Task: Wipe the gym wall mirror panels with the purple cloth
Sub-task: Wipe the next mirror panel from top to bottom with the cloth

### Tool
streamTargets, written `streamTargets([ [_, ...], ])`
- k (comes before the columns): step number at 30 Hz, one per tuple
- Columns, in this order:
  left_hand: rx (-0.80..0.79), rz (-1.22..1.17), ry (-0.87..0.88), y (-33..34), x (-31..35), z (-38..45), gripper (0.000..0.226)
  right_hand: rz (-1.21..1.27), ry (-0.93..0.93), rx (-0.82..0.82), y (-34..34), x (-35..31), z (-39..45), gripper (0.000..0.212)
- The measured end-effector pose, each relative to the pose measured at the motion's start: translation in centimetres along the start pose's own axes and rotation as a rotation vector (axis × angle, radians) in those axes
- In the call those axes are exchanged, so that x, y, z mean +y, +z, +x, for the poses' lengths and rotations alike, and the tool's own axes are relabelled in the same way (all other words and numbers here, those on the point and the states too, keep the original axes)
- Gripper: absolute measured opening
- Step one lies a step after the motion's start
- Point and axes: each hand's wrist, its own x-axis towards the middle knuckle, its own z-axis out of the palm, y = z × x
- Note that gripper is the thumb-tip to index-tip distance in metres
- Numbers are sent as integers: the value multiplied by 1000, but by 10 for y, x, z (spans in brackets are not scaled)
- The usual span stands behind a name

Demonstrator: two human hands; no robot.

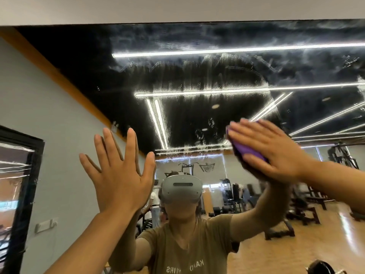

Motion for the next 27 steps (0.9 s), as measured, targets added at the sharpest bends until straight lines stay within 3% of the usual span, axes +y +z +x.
streamTargets([
  [5, -4, -9, -6, -1, -1, -1, 81, 20, 296, 80, -24, 46, 97, 65],
  [10, -6, -18, -6, -3, -1, -2, 80, -21, 367, 87, -26, 62, 124, 64],
  [14, -11, -18, -8, -4, -1, -2, 81, -2, 290, 87, -18, 32, 83, 65],
  [22, -5, -47, -24, -5, 2, -3, 80, 23, 232, 64, 29, -90, -74, 60],
  [27, -7, -39, -19, -5, 1, -2, 79, 12, 260, 13, 33, -109, -97, 60],
])
